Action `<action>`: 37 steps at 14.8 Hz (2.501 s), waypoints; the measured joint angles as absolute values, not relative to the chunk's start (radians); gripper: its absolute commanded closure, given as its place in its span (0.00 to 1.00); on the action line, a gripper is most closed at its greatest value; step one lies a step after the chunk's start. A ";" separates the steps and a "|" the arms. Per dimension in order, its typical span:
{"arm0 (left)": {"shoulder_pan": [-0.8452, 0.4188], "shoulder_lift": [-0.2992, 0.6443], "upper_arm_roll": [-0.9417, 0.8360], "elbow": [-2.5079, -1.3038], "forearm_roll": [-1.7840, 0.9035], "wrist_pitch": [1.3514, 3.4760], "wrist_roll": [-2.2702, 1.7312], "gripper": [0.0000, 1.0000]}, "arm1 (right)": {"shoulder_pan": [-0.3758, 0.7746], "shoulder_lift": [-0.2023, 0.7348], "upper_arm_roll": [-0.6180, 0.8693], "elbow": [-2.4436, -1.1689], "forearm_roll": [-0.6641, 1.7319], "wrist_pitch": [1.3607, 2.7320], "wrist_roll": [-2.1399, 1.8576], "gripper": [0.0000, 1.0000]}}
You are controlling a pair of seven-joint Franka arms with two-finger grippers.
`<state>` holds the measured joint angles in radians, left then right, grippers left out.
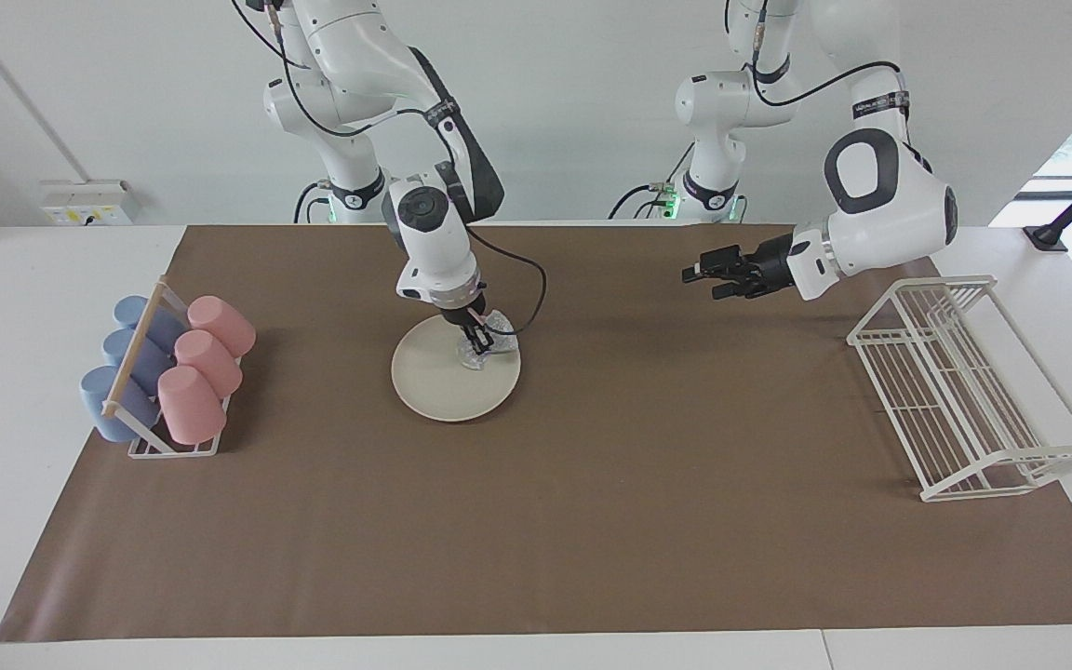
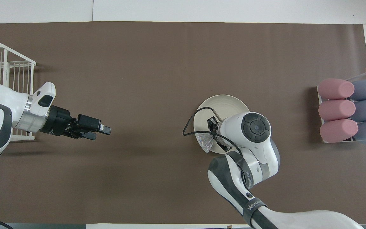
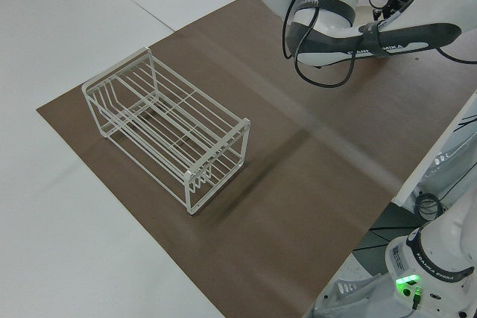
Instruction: Wipe plate with sponge
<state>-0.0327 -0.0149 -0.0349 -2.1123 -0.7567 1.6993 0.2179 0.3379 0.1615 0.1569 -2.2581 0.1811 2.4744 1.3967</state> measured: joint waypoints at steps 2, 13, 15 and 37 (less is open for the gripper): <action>-0.033 -0.015 -0.035 -2.112 -0.756 1.699 0.218 0.00 | 0.311 0.161 0.157 -2.258 0.181 2.474 1.330 1.00; -0.033 -0.015 -0.035 -2.112 -0.756 1.702 0.218 0.00 | 0.140 0.162 0.154 -2.260 0.183 2.474 0.973 1.00; -0.033 -0.015 -0.035 -2.112 -0.756 1.702 0.218 0.00 | 0.163 0.161 0.155 -2.260 0.183 2.474 1.038 1.00; -0.029 -0.015 -0.036 -2.135 -0.956 1.710 0.323 0.00 | 0.503 0.163 0.161 -1.792 0.102 2.067 2.014 1.00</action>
